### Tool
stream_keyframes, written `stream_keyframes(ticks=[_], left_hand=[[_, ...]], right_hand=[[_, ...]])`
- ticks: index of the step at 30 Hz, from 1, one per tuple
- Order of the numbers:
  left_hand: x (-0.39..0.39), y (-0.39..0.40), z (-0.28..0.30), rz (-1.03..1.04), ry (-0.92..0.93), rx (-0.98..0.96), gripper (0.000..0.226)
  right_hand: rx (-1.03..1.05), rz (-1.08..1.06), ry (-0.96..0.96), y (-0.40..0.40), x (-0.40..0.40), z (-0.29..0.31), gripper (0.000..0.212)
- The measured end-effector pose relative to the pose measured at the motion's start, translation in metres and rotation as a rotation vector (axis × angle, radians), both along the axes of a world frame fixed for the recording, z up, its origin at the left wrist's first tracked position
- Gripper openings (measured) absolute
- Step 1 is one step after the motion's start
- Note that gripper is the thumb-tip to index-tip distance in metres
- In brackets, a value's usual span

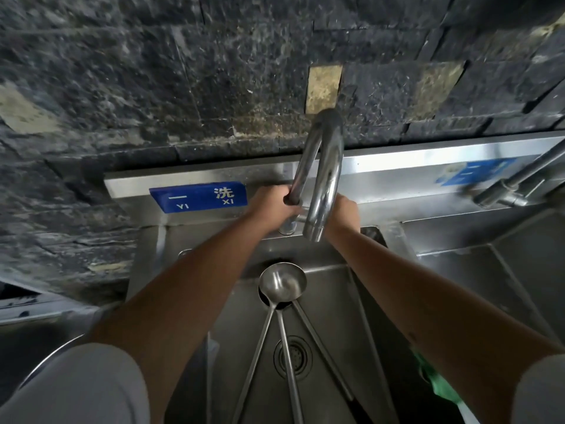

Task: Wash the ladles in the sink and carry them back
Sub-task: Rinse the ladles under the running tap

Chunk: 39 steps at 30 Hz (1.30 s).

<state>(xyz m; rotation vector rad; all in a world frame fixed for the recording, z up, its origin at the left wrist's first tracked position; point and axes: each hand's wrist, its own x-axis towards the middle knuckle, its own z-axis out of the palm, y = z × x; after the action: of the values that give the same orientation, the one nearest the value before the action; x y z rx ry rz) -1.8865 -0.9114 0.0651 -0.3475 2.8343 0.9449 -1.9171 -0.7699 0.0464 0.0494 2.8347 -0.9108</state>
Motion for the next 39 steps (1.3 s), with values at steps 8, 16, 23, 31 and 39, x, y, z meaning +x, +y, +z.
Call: stream_keyframes(ticks=[8,16,23,31,39], left_hand=[[-0.001,0.002,0.008,0.059,0.013,-0.014,0.028],[-0.002,0.003,0.007,0.071,0.011,-0.004,0.032],[-0.001,0.003,0.005,0.058,0.016,0.002,0.023],[-0.004,0.002,0.000,0.038,0.015,-0.039,0.027],[-0.004,-0.001,-0.007,0.055,0.012,0.023,0.016]], right_hand=[[-0.140,-0.073,-0.022,-0.003,-0.008,-0.010,0.012],[-0.072,-0.071,0.001,-0.003,-0.010,-0.012,0.016],[-0.076,-0.091,0.026,-0.003,-0.010,-0.014,0.019],[-0.112,-0.125,0.028,0.000,-0.009,-0.016,0.020],[-0.040,-0.088,0.007,-0.001,-0.009,-0.017,0.016]])
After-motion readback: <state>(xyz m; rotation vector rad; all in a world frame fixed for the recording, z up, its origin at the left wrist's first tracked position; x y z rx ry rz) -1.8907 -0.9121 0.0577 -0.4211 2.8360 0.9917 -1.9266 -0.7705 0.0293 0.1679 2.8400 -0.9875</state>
